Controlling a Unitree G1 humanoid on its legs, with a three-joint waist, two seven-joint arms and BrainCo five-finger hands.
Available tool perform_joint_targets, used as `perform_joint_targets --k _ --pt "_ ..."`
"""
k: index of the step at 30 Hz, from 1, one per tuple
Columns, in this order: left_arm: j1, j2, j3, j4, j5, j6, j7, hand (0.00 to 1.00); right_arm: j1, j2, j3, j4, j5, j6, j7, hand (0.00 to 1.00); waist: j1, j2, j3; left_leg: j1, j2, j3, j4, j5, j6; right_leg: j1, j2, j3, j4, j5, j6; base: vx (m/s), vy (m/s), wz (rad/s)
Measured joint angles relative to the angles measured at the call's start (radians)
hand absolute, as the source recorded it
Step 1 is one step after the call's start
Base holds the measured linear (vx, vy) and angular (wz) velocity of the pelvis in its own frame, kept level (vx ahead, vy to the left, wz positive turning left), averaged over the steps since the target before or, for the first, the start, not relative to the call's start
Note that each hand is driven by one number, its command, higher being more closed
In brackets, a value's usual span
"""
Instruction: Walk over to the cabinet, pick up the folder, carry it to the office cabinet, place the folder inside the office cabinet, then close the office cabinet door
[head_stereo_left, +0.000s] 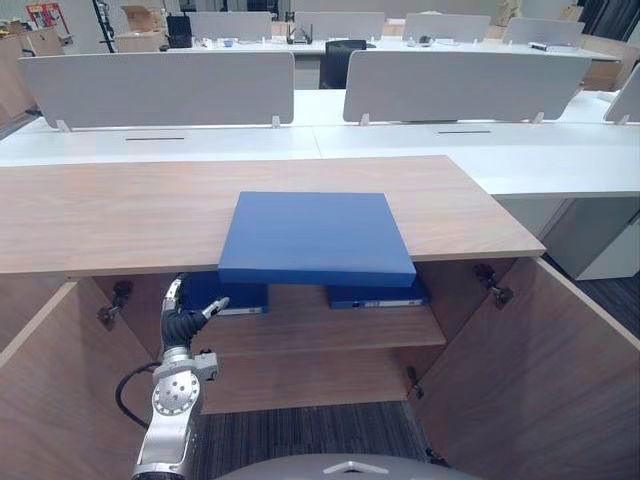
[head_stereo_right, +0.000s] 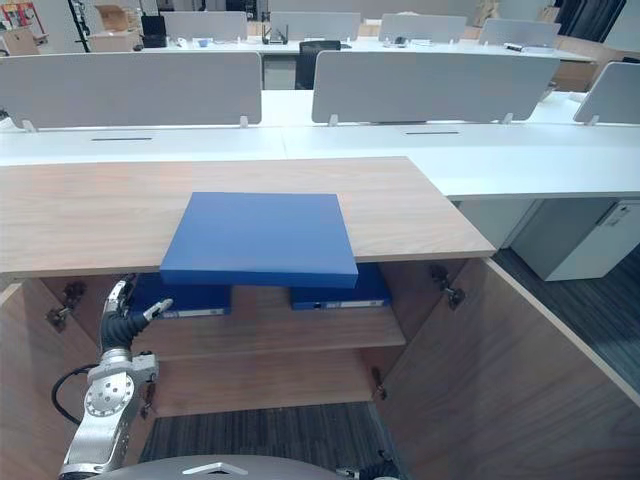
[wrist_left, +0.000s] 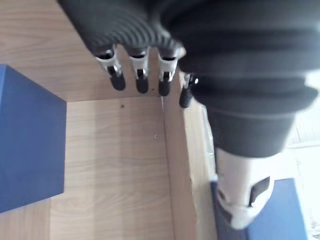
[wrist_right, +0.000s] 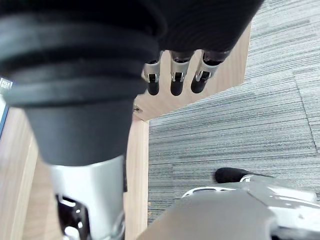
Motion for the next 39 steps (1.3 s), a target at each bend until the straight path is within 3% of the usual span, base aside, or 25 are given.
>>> perform_joint_targets --k 39 --pt "0.011 -0.018 -0.003 -0.014 -0.093 -0.014 -0.016 0.00 -0.002 -0.001 0.020 0.017 0.000 -0.002 0.000 0.00 -0.004 0.005 -0.008 -0.007 0.000 -0.005 0.000 -0.001 -0.001 -0.009 0.000 0.002 0.006 -0.009 -0.001 0.00 0.001 0.01"
